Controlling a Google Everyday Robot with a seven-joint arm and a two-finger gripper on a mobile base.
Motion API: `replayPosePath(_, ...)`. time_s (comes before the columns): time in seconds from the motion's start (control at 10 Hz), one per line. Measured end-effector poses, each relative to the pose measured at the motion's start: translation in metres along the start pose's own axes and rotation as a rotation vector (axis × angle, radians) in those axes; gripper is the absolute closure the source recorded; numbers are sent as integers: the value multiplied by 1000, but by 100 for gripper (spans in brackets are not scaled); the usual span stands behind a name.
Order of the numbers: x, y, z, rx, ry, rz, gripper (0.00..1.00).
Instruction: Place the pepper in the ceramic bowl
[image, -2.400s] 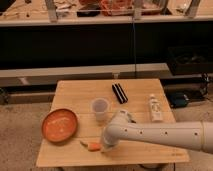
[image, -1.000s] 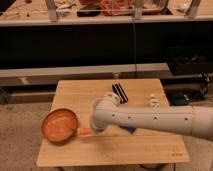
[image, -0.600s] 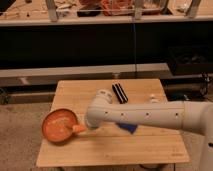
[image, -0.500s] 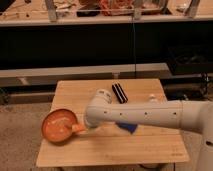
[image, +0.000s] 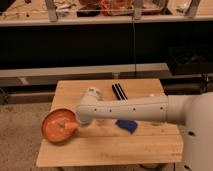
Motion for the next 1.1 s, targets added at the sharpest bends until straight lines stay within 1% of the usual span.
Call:
replayPosePath(0.2, -18, -9, 6, 4, -3, -19, 100)
replayPosePath(0.5, -21, -17, 8, 14, 2, -35, 100)
replayPosePath(0.9, -51, -32, 17, 26, 1, -69, 100)
replayPosePath(1.1, -50, -37, 18, 35, 5, -77, 100)
